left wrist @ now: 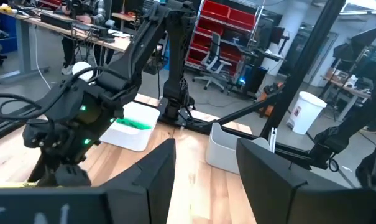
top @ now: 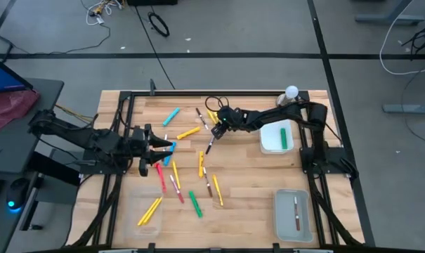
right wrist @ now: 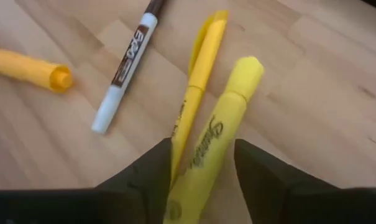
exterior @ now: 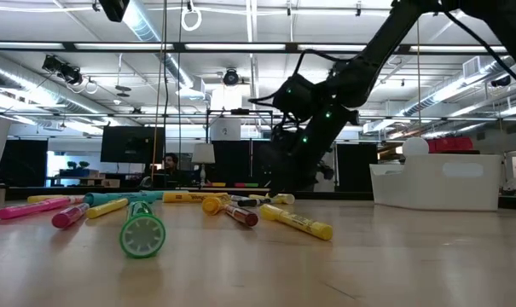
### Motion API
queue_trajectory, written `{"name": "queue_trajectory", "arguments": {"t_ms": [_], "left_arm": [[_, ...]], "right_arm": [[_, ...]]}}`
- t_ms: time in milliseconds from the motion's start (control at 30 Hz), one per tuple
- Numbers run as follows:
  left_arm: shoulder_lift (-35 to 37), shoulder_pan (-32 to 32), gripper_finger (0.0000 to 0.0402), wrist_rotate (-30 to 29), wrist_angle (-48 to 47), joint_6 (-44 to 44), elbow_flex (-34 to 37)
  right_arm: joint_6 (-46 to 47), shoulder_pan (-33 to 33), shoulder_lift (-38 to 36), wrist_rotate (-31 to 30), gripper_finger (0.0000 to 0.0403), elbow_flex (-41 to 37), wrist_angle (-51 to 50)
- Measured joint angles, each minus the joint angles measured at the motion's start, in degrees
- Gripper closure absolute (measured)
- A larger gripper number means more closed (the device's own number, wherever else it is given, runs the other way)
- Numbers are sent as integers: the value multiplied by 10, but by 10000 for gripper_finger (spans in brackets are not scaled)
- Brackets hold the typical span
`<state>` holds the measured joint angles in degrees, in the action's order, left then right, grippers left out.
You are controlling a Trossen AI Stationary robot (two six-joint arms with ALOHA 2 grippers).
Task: Pick & Place Markers
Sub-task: Put the yellow highlighter into the white bin
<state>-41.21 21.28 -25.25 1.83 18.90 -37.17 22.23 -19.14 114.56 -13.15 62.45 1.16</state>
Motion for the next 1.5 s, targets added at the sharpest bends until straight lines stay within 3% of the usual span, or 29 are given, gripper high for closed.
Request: {"name": "queue_trajectory", "arguments": {"t_ms": [133, 367, 500, 633, 833, 967, 1067, 1300, 1500], "left_arm": [[0, 0, 225, 0, 0, 0, 0], [0, 0, 225, 0, 1, 0, 0], [0, 0, 225, 0, 1, 0, 0], [0, 0, 225, 0, 1, 0, 0], [0, 0, 225, 0, 1, 0, 0], [0, 0, 225, 0, 1, 0, 0], [0, 0, 225, 0, 1, 0, 0], [0, 0, 225, 0, 1, 0, 0], [0, 0, 225, 0, 1, 0, -1]], "right_arm": [[4, -6, 16, -13, 268, 2, 11], [2, -9, 12, -45, 367, 1, 2], [0, 1, -18, -63, 373, -4, -28], [9, 26, -92, -93, 385, -1, -79], [47, 109, -250, -118, 402, -1, -279], [100, 161, -320, -66, 392, -2, -365], [66, 203, -328, -20, 384, -1, -360], [-53, 278, -234, 74, 319, -2, -261], [-211, 289, -126, 80, 220, -2, -166]]}}
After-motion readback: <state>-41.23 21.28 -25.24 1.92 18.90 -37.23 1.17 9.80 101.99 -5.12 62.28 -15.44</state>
